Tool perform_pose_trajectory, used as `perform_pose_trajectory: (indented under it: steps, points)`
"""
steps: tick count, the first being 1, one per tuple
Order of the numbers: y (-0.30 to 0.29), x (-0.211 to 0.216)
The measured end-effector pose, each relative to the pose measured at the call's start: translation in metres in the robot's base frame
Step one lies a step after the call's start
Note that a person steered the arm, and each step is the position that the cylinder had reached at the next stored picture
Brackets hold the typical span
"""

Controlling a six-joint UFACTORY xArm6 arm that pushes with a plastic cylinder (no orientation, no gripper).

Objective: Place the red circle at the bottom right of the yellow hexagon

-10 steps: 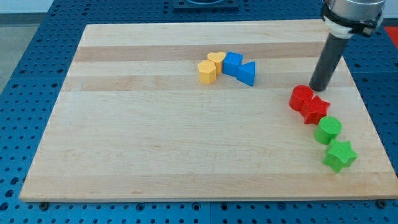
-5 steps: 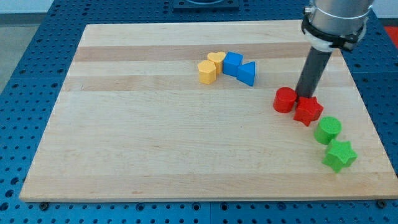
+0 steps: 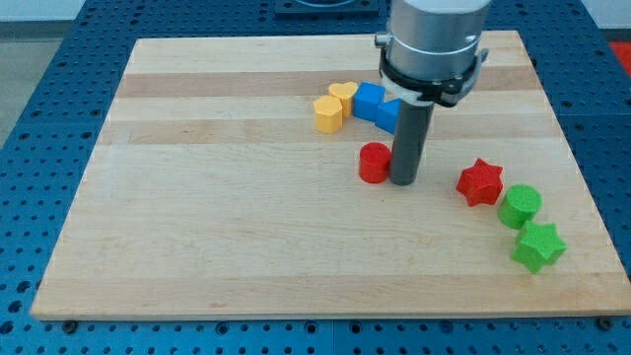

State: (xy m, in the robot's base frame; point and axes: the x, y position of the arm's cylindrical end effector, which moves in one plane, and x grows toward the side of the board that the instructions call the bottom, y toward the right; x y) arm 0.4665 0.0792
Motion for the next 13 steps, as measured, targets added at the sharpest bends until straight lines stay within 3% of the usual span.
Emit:
perform_pose_trajectory:
  steps: [6,13]
  points:
    - [-0.070,0.000]
    - [-0.056,-0.026]
